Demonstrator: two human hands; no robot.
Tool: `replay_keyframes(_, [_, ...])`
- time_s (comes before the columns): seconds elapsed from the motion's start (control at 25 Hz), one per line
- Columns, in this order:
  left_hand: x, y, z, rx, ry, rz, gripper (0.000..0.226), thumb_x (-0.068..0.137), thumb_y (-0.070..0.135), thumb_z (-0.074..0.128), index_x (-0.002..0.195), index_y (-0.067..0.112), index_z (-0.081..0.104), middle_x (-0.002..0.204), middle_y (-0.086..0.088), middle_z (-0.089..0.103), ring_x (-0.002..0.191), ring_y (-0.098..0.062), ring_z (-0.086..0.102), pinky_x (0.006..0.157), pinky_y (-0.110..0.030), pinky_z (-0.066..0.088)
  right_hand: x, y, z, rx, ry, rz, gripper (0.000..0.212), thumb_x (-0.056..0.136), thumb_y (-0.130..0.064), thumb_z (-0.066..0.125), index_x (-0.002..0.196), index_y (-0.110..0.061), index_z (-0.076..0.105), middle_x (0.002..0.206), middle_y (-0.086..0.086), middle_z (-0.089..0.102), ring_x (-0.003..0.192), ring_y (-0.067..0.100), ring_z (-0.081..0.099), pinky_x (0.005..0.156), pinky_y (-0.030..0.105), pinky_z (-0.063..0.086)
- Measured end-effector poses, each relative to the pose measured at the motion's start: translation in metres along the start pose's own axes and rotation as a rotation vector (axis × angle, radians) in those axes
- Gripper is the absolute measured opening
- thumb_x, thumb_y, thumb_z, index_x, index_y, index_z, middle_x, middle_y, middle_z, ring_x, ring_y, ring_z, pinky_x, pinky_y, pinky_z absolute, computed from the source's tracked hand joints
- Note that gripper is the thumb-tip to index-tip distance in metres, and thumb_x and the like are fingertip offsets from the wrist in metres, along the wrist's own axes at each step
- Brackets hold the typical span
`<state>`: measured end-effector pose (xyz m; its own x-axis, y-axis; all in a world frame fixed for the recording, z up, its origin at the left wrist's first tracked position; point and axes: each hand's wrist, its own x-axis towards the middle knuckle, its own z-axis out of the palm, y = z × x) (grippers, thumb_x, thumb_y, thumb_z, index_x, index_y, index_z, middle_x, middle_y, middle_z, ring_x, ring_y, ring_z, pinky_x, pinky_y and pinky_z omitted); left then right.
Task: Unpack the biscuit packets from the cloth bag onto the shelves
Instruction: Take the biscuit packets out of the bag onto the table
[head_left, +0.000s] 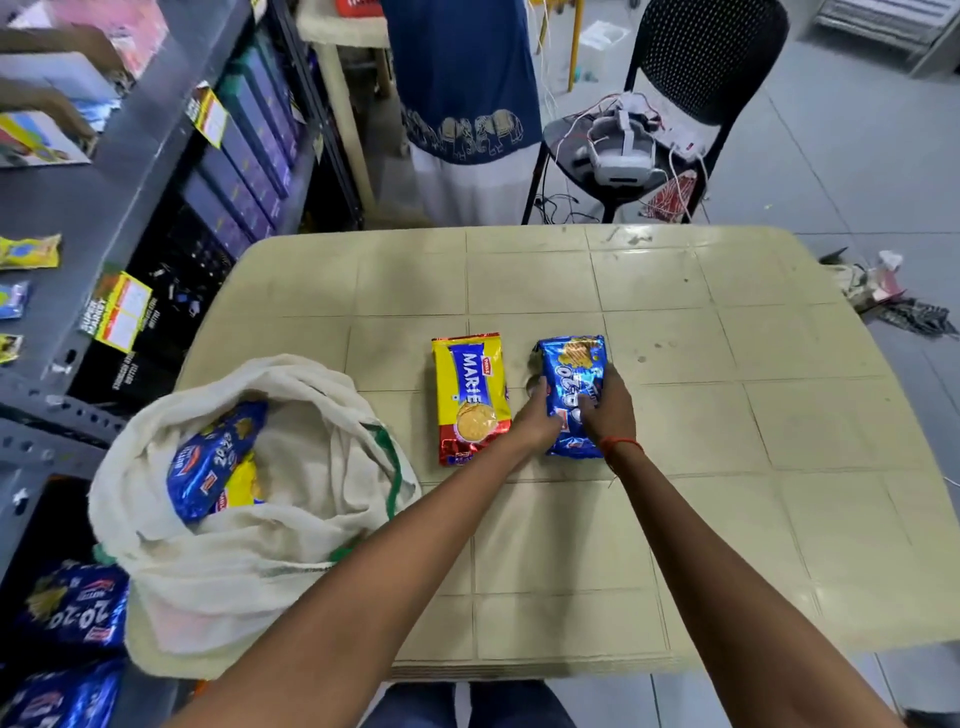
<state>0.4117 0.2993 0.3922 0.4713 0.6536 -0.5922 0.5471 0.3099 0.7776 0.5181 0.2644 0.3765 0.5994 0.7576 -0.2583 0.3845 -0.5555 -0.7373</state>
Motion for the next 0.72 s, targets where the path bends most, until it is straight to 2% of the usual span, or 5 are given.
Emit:
replay_keyframes(0.12, [-0.017, -0.003, -0.031, -0.041, 0.246, 0.052, 0.047, 0.092, 0.004, 0.045, 0.139, 0.011, 0.042, 0.137, -0.015, 0.053, 0.123, -0.029, 0.054, 0.097, -0.035, 0.046, -0.016, -0.040, 0.018, 0.014, 0.010, -0.089, 0.045, 0.089, -0.010, 0.057, 0.133, -0.001, 0.049, 0.134, 0.018, 0.057, 0.123, 0.030, 0.054, 0.100, 0.028, 0.038])
replay_keyframes(0.24, [-0.040, -0.027, -0.084, -0.017, 0.533, 0.052, 0.031, 0.088, 0.002, 0.047, 0.116, 0.006, 0.061, 0.121, -0.014, 0.066, 0.113, -0.028, 0.061, 0.093, -0.032, 0.047, -0.028, -0.089, 0.048, -0.018, -0.108, -0.202, 0.026, 0.088, -0.015, 0.060, 0.108, -0.002, 0.069, 0.109, 0.019, 0.072, 0.104, 0.029, 0.066, 0.086, 0.028, 0.046])
replay_keyframes(0.48, [-0.108, -0.109, -0.192, 0.014, 0.814, -0.149, 0.024, 0.090, 0.010, 0.050, 0.110, 0.009, 0.064, 0.117, -0.012, 0.068, 0.110, -0.031, 0.061, 0.089, -0.033, 0.047, -0.081, -0.176, 0.152, 0.127, -0.685, -0.204, 0.017, 0.091, -0.009, 0.054, 0.095, 0.000, 0.069, 0.094, 0.024, 0.072, 0.061, 0.011, 0.063, 0.052, 0.018, 0.042])
replay_keyframes(0.56, [-0.129, -0.136, -0.213, 0.095, 0.874, -0.177, 0.027, 0.092, 0.009, 0.047, 0.114, 0.007, 0.061, 0.122, -0.015, 0.065, 0.114, -0.032, 0.059, 0.095, -0.037, 0.048, -0.100, -0.187, 0.188, 0.183, -0.816, -0.105, 0.015, 0.094, -0.006, 0.050, 0.090, -0.003, 0.065, 0.077, 0.014, 0.070, 0.039, -0.004, 0.056, 0.046, 0.014, 0.044])
replay_keyframes(0.72, [-0.161, -0.167, -0.250, 0.419, 0.967, -0.203, 0.034, 0.091, 0.008, 0.045, 0.124, 0.009, 0.056, 0.129, -0.016, 0.055, 0.121, -0.033, 0.049, 0.102, -0.040, 0.038, -0.141, -0.206, 0.249, 0.302, -0.996, 0.190, 0.021, 0.096, -0.009, 0.049, 0.075, -0.008, 0.054, 0.053, 0.004, 0.060, 0.031, 0.002, 0.054, 0.045, 0.018, 0.047])
